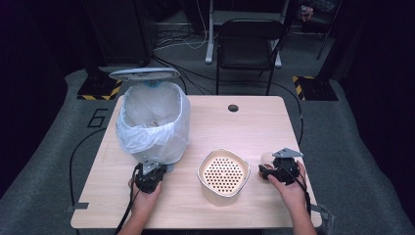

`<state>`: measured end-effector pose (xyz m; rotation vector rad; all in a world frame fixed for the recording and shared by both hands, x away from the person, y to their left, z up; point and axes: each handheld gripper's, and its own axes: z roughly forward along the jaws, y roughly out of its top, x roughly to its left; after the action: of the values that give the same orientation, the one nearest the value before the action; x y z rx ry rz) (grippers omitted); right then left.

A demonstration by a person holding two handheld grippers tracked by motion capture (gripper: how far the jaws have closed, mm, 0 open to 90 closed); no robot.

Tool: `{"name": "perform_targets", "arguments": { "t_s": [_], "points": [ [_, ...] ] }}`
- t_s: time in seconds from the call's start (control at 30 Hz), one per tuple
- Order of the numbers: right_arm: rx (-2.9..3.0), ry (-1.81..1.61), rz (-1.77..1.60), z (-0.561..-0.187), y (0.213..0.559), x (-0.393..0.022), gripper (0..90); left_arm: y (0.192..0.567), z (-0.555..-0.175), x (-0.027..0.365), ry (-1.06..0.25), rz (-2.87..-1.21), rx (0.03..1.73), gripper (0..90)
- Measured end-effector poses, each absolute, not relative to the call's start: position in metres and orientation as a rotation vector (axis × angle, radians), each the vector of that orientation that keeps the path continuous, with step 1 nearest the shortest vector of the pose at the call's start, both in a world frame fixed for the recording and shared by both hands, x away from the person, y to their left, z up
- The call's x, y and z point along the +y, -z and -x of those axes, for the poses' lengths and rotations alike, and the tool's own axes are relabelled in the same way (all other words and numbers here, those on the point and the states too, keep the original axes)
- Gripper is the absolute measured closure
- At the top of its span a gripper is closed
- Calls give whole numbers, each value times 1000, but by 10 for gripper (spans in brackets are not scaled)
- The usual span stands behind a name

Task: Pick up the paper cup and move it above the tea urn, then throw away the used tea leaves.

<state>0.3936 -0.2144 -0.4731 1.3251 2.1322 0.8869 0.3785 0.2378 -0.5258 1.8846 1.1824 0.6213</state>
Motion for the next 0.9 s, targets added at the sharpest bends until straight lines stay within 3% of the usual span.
{"name": "perform_targets", "arguments": {
  "t_s": [0.33,0.9],
  "points": [
    [2148,-939,-1327,-396,475,-215,328,526,-378,238,-620,-1885,1183,900],
    [2237,-971,-1230,-405,465,-222,357,526,-379,238,-625,-1875,1183,900]
  ]
}}
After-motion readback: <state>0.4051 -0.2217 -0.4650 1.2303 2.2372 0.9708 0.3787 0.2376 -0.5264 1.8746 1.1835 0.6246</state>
